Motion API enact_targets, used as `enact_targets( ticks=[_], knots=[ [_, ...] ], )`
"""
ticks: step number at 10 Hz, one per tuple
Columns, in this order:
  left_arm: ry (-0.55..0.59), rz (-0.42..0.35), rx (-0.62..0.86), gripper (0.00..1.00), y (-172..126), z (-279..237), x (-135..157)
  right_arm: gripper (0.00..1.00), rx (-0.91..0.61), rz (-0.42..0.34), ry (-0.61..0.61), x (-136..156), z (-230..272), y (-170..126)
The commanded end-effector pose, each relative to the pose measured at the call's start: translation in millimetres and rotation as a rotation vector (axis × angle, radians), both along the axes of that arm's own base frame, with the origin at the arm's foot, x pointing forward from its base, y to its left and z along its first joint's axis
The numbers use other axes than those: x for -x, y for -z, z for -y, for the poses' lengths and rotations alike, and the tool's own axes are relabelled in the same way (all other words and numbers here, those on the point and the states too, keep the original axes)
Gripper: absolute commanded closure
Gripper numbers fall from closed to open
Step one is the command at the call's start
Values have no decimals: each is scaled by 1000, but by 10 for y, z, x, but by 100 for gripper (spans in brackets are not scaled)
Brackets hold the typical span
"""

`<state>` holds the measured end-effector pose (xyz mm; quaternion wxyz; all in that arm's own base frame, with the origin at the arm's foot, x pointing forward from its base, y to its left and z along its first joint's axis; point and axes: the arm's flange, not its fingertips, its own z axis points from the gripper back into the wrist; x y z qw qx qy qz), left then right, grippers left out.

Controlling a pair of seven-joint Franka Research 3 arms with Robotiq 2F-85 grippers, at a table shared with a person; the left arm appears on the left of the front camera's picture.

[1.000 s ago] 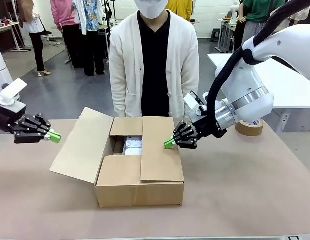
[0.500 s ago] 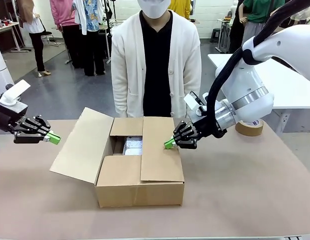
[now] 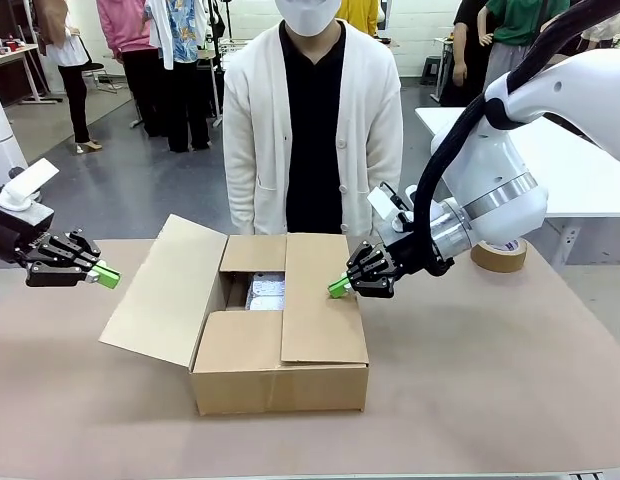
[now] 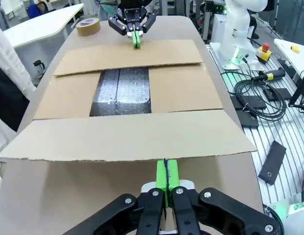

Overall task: Wrap the clocks to prevent damage.
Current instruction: Push the left (or right) flap of the Package Box to close it.

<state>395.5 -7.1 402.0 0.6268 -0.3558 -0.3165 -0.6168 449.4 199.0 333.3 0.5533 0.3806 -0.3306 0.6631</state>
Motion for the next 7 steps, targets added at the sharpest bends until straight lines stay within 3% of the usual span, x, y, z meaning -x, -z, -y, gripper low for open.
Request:
enact_targets(
  ticks=[1,3,7],
  knots=[
    [50,-18,13,100,319,-84,-238,99,4,-5,4,-2,-1,37],
    [107,-50,113,100,663,-88,-225,99,4,-5,4,-2,-1,37],
    [95,-37,267,100,924,196,-336,99,4,-5,4,-2,-1,37]
  ],
)
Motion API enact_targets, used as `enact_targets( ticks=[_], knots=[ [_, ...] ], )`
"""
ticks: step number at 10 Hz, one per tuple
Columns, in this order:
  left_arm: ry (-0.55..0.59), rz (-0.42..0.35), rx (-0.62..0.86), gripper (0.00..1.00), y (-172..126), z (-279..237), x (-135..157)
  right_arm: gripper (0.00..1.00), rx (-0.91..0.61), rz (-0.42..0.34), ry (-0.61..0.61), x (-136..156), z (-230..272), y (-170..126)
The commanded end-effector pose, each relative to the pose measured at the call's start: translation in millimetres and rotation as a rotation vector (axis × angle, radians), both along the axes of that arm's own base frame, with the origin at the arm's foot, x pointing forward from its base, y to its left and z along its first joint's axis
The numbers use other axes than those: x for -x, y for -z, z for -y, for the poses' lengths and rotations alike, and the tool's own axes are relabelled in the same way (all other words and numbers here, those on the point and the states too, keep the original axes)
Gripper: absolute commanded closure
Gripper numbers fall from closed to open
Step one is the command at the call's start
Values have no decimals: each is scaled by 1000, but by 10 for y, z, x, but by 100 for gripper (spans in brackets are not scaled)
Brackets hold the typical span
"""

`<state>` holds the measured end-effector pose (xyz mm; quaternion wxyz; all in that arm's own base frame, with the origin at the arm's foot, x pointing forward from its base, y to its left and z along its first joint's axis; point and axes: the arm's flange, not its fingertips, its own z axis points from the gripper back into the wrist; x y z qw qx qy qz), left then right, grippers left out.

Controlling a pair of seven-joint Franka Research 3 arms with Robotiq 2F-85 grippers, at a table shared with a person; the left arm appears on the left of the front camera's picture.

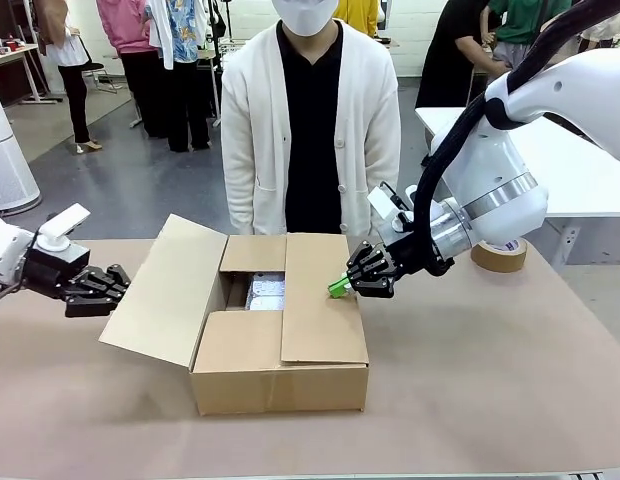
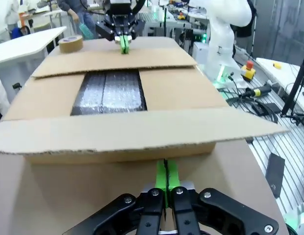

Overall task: Wrap the clocks to prevent damage.
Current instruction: Push the left (or right) flap of the Package Box to close it.

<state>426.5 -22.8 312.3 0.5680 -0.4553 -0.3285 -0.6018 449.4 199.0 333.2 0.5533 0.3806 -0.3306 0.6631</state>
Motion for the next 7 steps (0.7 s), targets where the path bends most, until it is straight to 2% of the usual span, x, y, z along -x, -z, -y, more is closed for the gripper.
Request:
enact_targets(
  ticks=[1,2,4,7],
  knots=[
    [-55,34,110,100,14,93,-61,99,4,-5,4,-2,0,37],
    [-83,22,139,100,-20,173,-147,99,4,-5,4,-2,0,37],
    [-107,7,179,100,6,288,-133,99,4,-5,4,-2,0,37],
    [-106,8,209,100,-15,480,-212,99,4,-5,4,-2,0,37]
  ],
)
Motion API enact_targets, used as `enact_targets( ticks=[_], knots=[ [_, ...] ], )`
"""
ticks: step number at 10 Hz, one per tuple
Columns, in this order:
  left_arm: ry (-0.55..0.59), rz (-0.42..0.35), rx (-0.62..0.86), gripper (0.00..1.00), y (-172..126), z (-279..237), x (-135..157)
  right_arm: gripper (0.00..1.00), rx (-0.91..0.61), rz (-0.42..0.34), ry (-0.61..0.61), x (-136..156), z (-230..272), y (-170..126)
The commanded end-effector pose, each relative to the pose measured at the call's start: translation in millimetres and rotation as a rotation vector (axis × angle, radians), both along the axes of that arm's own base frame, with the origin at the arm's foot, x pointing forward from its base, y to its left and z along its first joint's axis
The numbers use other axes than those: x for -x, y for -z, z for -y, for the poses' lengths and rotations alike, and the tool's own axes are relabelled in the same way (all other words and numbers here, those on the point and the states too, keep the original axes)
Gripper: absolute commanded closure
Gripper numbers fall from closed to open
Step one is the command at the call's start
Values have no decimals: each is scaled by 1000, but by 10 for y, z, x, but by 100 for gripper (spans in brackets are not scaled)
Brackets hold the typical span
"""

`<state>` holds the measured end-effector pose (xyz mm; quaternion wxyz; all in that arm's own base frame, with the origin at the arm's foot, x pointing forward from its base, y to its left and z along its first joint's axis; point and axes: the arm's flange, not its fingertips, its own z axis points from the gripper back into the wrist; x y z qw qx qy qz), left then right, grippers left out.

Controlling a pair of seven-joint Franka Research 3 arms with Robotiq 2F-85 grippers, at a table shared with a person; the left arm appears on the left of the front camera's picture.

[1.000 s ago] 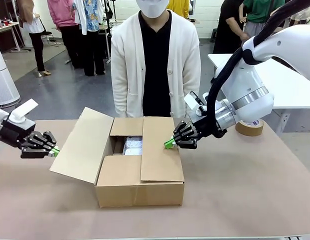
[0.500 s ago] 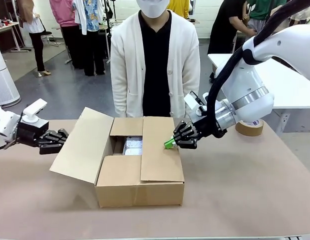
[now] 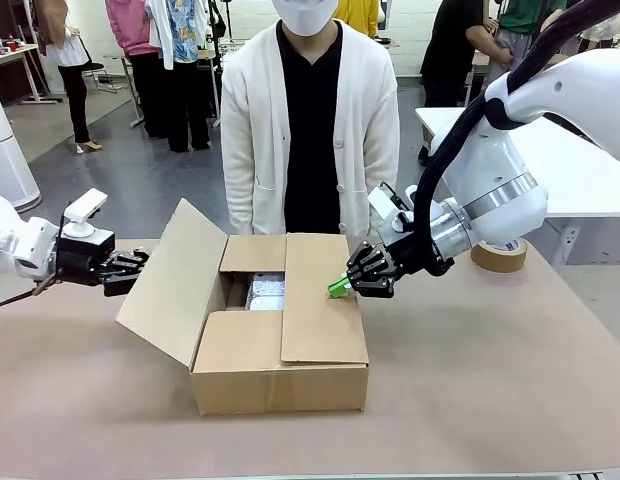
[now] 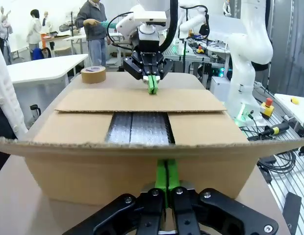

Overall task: Wrap the clocks to prevent damage.
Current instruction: Push the left (or right) flap of the Package Box to close it.

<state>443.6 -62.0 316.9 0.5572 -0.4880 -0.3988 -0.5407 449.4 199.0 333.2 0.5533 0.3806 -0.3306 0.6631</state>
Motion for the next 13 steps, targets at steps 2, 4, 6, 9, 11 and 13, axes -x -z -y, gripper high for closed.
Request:
enact_targets(
  ticks=[2,4,6,9,11,13],
  knots=[
    [0,17,36,100,119,312,-70,99,4,-5,4,-2,-1,37],
    [1,30,3,100,157,481,-164,99,4,-5,4,-2,-1,37],
    [-12,45,-5,100,231,581,-198,99,4,-5,4,-2,-1,37],
    [-20,49,-90,100,383,671,-282,99,4,-5,4,-2,-1,37],
    [-24,38,-111,100,463,693,-272,99,4,-5,4,-2,-1,37],
    [-14,33,-134,100,474,710,-297,99,4,-5,4,-2,-1,37]
  ],
)
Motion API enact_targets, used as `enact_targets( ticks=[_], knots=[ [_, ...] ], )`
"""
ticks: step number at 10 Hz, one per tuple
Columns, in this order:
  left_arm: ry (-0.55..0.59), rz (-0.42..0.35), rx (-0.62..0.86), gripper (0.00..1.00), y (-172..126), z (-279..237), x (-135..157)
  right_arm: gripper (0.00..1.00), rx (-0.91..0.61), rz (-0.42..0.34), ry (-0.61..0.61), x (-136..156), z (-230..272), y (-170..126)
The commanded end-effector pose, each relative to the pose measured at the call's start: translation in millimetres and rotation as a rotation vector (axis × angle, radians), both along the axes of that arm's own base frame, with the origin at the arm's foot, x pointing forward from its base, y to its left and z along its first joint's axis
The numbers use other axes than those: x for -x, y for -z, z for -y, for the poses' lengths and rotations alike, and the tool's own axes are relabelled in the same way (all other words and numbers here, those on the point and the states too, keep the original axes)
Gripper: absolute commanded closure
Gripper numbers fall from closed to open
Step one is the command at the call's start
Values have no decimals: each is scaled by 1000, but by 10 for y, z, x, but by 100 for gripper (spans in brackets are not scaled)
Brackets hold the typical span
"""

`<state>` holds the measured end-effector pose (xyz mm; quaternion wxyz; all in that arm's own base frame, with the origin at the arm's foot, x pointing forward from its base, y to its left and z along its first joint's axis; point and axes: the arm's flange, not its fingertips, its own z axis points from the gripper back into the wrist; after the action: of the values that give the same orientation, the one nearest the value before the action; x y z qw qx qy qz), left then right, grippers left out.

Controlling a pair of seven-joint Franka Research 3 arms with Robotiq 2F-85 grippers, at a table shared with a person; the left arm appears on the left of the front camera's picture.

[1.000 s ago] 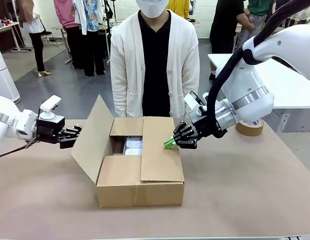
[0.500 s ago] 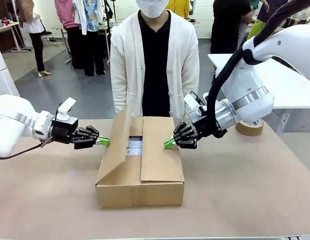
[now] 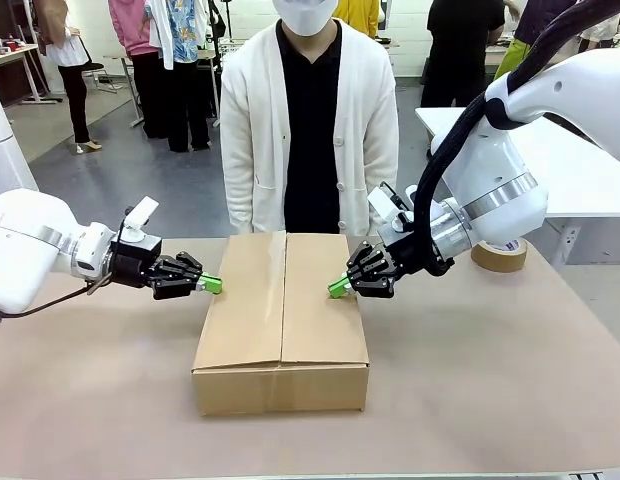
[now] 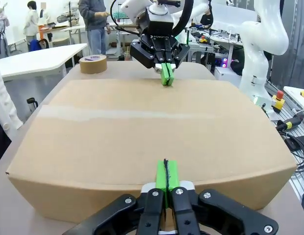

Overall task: Wrap the clocks to prevent damage.
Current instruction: Push the left (or right) flap of the Package Box to close it.

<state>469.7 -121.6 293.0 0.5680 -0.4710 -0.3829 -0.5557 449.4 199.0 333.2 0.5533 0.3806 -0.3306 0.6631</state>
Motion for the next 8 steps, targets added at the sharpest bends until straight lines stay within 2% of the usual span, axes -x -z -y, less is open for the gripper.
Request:
enact_targets(
  ticks=[1,7,8],
  knots=[
    [-14,28,-79,100,259,150,-5,99,4,-5,4,-2,-1,37],
    [9,21,-98,100,271,187,17,99,4,-5,4,-2,-1,37],
    [8,10,-12,100,-10,72,-13,99,4,-5,4,-2,-1,37]
  ],
)
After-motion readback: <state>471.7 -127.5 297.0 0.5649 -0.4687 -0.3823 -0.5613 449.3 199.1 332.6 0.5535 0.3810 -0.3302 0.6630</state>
